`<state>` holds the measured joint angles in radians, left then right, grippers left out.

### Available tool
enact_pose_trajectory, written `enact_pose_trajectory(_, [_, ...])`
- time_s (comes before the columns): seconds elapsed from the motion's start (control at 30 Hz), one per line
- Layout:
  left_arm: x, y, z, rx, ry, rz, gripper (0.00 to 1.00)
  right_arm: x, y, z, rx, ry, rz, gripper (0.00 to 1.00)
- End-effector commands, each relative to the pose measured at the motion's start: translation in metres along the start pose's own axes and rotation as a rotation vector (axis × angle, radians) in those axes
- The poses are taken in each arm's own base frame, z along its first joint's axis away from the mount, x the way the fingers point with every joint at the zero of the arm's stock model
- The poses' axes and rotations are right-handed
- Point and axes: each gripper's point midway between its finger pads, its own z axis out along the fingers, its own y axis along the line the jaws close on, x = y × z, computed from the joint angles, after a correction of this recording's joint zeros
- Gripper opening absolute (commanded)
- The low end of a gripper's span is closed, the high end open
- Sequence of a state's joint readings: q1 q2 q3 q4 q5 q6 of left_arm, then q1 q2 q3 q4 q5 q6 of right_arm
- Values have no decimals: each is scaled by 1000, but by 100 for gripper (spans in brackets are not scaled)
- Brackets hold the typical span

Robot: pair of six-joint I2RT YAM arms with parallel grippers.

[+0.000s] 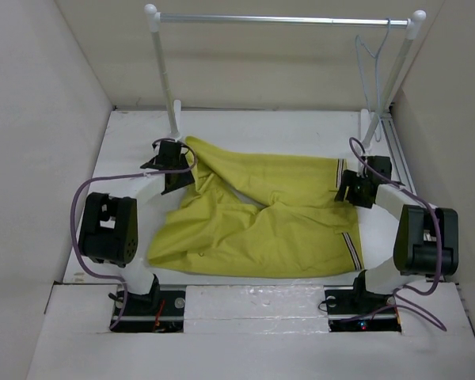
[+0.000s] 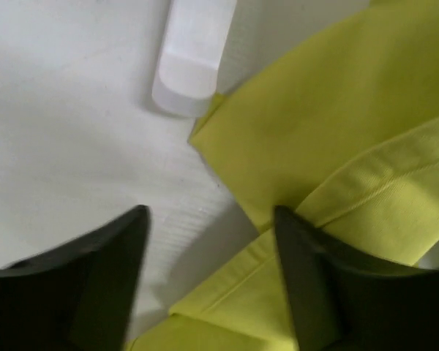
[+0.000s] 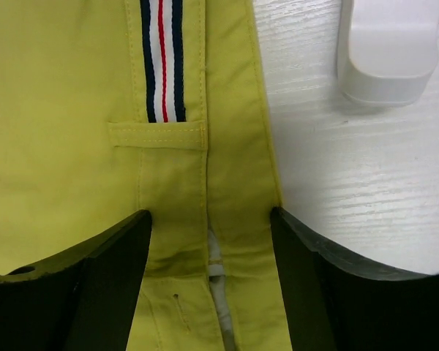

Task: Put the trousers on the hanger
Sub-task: Flatten out the trousers at the center of the board.

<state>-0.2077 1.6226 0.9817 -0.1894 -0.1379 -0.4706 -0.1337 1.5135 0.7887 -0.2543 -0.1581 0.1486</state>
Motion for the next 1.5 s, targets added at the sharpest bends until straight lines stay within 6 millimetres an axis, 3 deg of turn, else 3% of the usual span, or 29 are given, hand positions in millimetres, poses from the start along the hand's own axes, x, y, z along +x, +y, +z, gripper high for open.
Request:
enact_pose_trajectory(0.0, [-38,-12,1,9,-109,-8,58,-1,15,6,-55,4,-47,70])
enact_pose_trajectory(0.03, [-38,-11,3,-3,-112,-11,54,1,17,6,-67,8,-41,64])
enact_pose_trajectory(0.07, [-41,-12,3,-3,-119,-12,36,10,18,6,-79,25,-38,52])
enact_pose_trajectory(0.13, [-42,-11,3,-8,-120,-6,13,8,18,-1,-97,-4,-27,41])
enact_pose_trajectory(0.17, [-44,-10,1,-14,-128,-6,0,13,17,-3,-107,1,-20,28])
enact_pose_trajectory(0.33, [-39,-7,-10,33,-119,-10,0,3,11,-22,-104,-62,-21,16])
enact_pose_trajectory(0.43, [-19,5,-15,-12,-65,-54,0,3,12,-26,-110,-71,-35,25])
enact_pose_trajectory(0.47, [-13,12,-21,-28,-67,-91,4,2,13,-28,-113,-76,-40,37])
enact_pose_trajectory(0.53, [-9,24,-26,-26,-75,-152,21,-1,13,-31,-110,-85,-52,47])
enact_pose_trajectory(0.57, [6,25,-25,13,-32,-177,28,-2,12,-32,-105,-87,-57,53])
enact_pose_trajectory(0.6, [2,22,-31,53,-46,-208,38,-2,11,-32,-103,-85,-65,54])
enact_pose_trajectory(0.8, [13,0,-52,235,-42,-207,40,1,11,-30,-106,-69,-86,58])
enact_pose_trajectory(0.87, [14,-8,-59,305,-60,-199,55,3,11,-28,-114,-63,-90,60])
enact_pose_trajectory(1.07, [10,-36,-65,444,-106,-104,72,6,10,-27,-110,-56,-96,66])
enact_pose_trajectory(1.17, [2,-39,-61,433,-124,-96,78,7,3,-28,-86,-59,-91,72])
enact_pose_trajectory(1.33, [6,-35,-31,352,-59,-81,78,0,-5,-25,-49,-59,-71,80])
enact_pose_trajectory(1.4, [7,-31,-16,306,-43,-75,76,3,-8,-19,-37,-33,-63,81])
enact_pose_trajectory(1.47, [7,-32,-3,294,-32,-70,66,3,-4,-11,-68,-6,-63,79])
